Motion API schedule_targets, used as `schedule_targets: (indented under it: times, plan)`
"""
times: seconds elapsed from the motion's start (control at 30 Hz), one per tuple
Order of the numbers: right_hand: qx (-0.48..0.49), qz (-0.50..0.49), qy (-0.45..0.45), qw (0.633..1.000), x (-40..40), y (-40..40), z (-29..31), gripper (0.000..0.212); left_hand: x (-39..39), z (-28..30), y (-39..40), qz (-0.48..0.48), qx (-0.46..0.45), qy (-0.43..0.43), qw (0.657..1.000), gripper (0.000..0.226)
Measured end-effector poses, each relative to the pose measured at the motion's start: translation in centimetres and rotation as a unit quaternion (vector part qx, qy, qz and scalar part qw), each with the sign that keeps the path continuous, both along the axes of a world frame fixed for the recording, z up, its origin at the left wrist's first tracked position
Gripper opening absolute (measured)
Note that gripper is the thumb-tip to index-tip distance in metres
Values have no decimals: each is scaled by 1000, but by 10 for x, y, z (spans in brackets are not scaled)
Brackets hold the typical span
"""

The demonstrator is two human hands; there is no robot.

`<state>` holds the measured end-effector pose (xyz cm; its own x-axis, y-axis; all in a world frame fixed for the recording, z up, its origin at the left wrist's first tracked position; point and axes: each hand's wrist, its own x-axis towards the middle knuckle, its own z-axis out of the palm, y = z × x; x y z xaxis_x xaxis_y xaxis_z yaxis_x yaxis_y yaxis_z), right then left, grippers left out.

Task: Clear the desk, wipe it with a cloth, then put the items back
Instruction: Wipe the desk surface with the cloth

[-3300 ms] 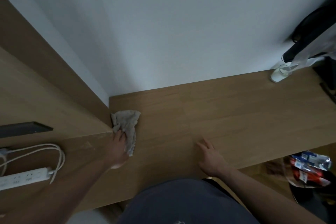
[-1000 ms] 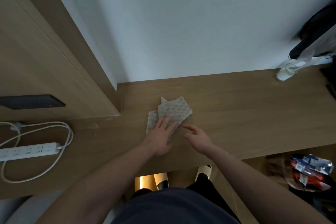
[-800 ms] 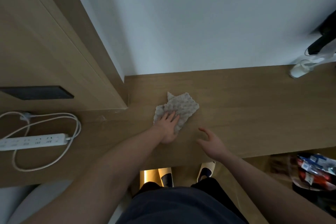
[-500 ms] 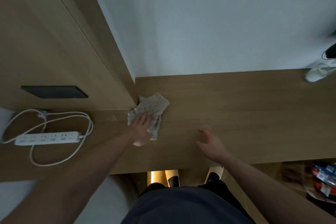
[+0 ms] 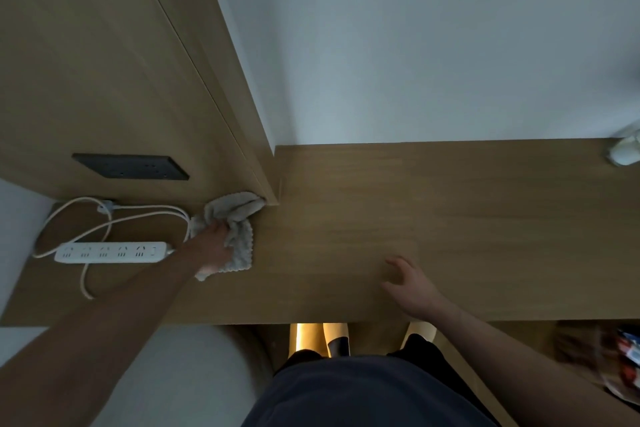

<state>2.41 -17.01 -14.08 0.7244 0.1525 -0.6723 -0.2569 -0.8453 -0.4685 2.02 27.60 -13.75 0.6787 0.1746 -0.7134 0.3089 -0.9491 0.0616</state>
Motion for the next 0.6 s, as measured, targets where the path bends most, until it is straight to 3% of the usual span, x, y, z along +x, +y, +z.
schedule_targets:
  times: [0.07, 0.13, 0.3, 0.4, 0.53, 0.6]
  plan:
    - [-4, 5, -4, 1000, 0, -1, -1, 62, -3, 11, -33, -38, -40, -104, 993, 69]
    - [-5, 3, -6, 1000, 1, -2, 0, 62, -7, 10, -65, -63, -65, -141, 986, 69]
    - [-8, 5, -7, 1000, 4, -3, 3, 63, 21, 3, -105, -87, -44, -115, 989, 71]
    - [-14, 7, -6, 1000, 3, -4, 2, 63, 37, -7, -98, -117, -29, -56, 991, 67]
    - [-27, 30, -5, 999, 2, -5, 4, 66, 52, -38, -68, -142, 3, -37, 989, 82]
    - [-32, 37, -1, 999, 3, -5, 6, 68, 53, -35, -57, -212, 57, -18, 975, 89]
